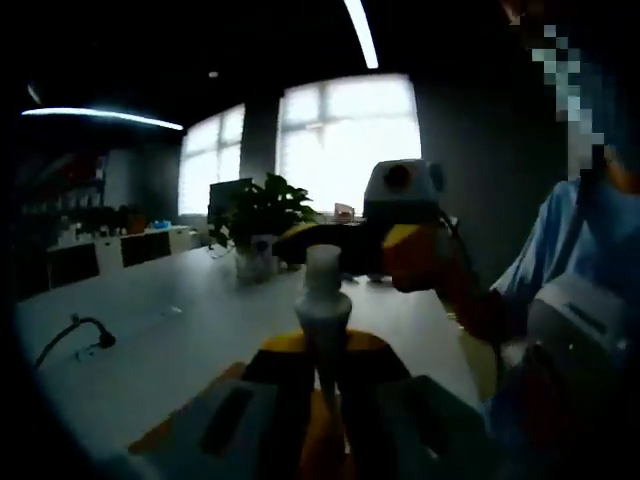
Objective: Pick up the toothpaste unscrew the cap squeeze it onto the small board screw the cap back on and return it to the table
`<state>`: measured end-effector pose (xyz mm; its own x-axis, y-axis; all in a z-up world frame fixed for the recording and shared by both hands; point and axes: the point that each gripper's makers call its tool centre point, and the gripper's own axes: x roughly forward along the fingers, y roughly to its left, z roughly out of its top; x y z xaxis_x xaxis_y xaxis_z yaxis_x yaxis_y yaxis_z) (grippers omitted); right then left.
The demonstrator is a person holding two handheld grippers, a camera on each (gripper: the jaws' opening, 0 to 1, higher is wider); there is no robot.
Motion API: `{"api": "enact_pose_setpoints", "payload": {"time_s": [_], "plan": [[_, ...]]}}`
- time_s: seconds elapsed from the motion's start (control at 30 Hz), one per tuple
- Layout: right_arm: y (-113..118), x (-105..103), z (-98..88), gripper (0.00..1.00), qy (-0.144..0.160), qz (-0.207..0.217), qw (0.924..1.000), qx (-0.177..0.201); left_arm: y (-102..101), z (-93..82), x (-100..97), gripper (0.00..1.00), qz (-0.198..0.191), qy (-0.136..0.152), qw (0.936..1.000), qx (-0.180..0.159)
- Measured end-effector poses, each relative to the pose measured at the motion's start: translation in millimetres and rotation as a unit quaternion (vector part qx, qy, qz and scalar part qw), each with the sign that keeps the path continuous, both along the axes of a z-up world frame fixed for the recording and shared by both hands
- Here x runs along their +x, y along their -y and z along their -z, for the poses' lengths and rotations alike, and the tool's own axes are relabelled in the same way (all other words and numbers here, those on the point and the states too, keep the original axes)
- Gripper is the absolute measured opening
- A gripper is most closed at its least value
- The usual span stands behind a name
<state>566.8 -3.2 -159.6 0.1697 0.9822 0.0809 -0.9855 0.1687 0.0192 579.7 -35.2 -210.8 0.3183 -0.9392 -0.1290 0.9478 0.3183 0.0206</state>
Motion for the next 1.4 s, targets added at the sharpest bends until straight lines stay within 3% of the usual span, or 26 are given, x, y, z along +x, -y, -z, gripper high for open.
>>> {"api": "enact_pose_setpoints", "payload": {"time_s": [0.13,0.2,0.4,0.53,0.63,0.77,0.93,1.07,1.23,1.4], "plan": [[-9.5,-4.8,-6.7,0.27,0.0,-0.069,0.9976,0.004,6.9,-0.9,-6.0,0.08,0.018,0.016,0.9996,0.013],[-15.8,-8.3,-4.9,0.15,0.01,-0.085,0.9963,-0.008,8.4,-0.9,-5.7,0.08,0.017,0.024,0.9994,0.018],[-18.4,-14.5,-3.9,0.11,0.014,-0.094,0.9954,-0.015,6.9,-0.6,-6.7,0.08,0.016,0.035,0.9988,0.028],[-18.5,-9.0,-0.5,0.11,0.02,-0.048,0.9983,-0.028,6.5,-0.3,-3.6,0.07,0.006,0.035,0.999,0.028],[-16.6,-1.9,6.2,0.12,0.045,0.002,0.9974,-0.056,5.6,2.7,4.0,0.07,-0.02,-0.009,0.9996,0.015],[-14.1,5.8,6.2,0.12,0.001,0.044,0.9985,-0.032,6.1,3.3,7.5,0.07,-0.025,-0.008,0.9996,0.006],[-8.7,8.4,8.0,0.13,0.004,0.088,0.9958,-0.028,5.8,4.6,9.7,0.07,-0.039,-0.006,0.9992,0.009],[-7.4,3.3,9.3,0.15,0.012,0.102,0.9942,-0.031,5.3,5.1,9.2,0.08,-0.036,-0.019,0.9992,0.0],[-1.5,5.3,13.4,0.16,0.04,0.136,0.9884,-0.055,5.3,6.0,10.4,0.07,-0.046,-0.013,0.9989,0.007],[3.4,2.3,13.8,0.15,0.037,0.146,0.9872,-0.052,4.4,5.7,9.4,0.08,-0.044,-0.019,0.9988,0.0]]}}
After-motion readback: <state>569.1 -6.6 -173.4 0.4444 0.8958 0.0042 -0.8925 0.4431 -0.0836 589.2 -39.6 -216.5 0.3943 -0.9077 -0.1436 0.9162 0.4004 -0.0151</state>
